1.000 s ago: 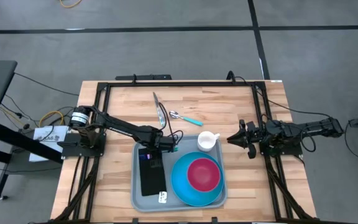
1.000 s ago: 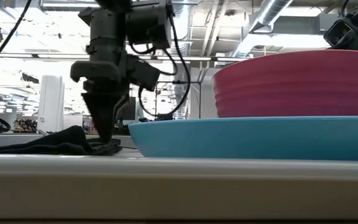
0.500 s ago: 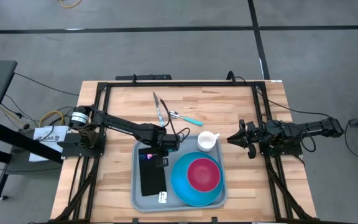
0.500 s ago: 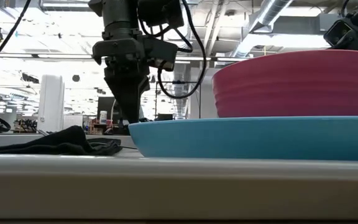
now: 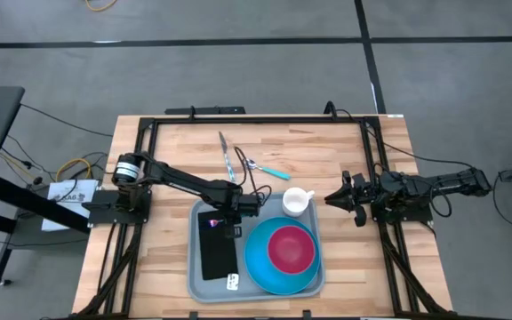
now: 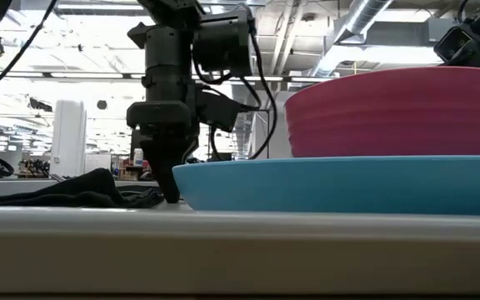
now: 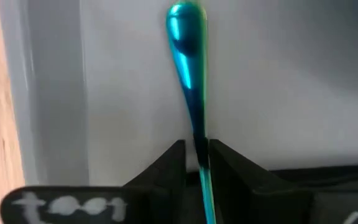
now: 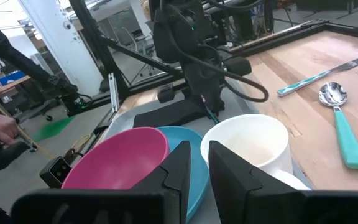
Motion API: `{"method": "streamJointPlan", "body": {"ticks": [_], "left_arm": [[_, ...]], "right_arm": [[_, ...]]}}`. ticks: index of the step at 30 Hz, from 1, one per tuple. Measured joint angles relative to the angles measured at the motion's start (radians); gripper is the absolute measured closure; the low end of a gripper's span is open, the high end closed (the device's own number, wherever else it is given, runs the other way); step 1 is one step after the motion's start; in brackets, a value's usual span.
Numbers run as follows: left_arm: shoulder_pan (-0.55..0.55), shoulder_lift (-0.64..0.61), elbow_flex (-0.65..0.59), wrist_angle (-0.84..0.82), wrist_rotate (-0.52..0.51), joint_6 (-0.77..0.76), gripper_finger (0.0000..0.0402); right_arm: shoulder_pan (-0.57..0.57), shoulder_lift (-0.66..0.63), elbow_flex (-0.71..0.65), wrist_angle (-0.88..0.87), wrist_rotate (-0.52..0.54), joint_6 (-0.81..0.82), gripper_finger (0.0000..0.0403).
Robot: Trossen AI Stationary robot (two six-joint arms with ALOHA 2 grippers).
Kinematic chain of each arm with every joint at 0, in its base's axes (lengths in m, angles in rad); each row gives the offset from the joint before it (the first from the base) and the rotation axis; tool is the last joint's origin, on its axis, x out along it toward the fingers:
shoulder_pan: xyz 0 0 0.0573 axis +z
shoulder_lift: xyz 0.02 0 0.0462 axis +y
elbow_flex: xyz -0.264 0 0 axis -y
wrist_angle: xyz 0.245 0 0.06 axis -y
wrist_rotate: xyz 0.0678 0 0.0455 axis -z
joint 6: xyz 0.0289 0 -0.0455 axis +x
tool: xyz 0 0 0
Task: Set up tray
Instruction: Put the blue fork on the black napkin
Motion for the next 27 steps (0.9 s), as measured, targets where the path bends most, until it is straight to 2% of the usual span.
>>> {"method": "streamJointPlan", "body": {"ticks": [10, 13, 17, 27], "left_arm": [[0.000, 0.020, 0.023, -0.011, 0.000, 0.007, 0.0339], [0.000, 0.023, 0.037, -0.018, -0.004, 0.019, 0.0353], [0.001, 0.026, 0.052, -0.035, -0.005, 0.031, 0.0391], [0.002, 0.029, 0.076, -0.094, 0.043, 0.024, 0.0398]], "right_arm": [[0.000, 0.000, 0.000, 0.000, 0.000, 0.000, 0.0352], [0.000, 0.000, 0.000, 0.000, 0.000, 0.000, 0.0352], [0.000, 0.000, 0.000, 0.000, 0.000, 0.000, 0.0352], [0.000, 0.000, 0.000, 0.000, 0.000, 0.000, 0.0352]]}}
